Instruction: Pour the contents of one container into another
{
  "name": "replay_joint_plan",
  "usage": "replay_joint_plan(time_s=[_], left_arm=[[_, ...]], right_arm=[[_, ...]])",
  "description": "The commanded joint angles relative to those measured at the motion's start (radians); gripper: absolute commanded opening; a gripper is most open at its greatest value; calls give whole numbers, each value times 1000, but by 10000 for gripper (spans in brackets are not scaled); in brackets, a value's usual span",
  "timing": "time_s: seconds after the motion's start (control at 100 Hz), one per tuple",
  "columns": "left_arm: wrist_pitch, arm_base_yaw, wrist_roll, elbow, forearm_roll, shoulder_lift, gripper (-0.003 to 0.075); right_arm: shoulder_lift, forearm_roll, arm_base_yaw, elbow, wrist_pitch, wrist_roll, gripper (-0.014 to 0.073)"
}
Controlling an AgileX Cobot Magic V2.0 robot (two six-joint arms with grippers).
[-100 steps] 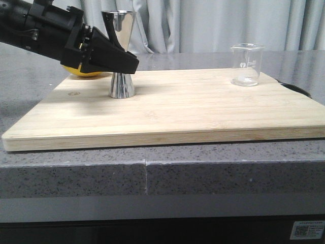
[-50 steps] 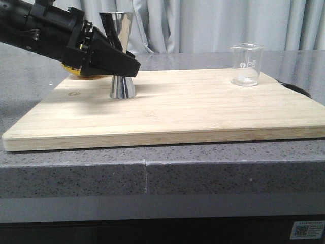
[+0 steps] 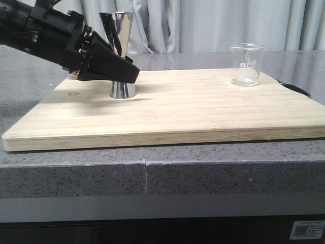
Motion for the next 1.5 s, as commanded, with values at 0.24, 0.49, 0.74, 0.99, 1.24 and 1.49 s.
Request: replay_joint_plan(time_s=[0.24, 0.49, 0.74, 0.99, 1.24, 1.49], left_arm=[[29, 4, -41, -28, -17, -63, 487], [15, 17, -66, -28, 20, -107, 487], [34, 78, -136, -28, 62, -134, 486], [53, 122, -203, -28, 148, -201, 486], [63, 177, -394, -28, 198, -309, 485], [57, 230, -434, -28, 159, -474, 484]], right_arm=[[-4, 1, -7, -29, -86, -2, 491], [-4, 1, -7, -29, -86, -2, 492], [-4, 1, -7, -29, -86, -2, 492], [-4, 1, -7, -29, -97, -2, 491], [-4, 1, -7, -29, -98, -2, 492], [-4, 1, -7, -29, -101, -2, 492]])
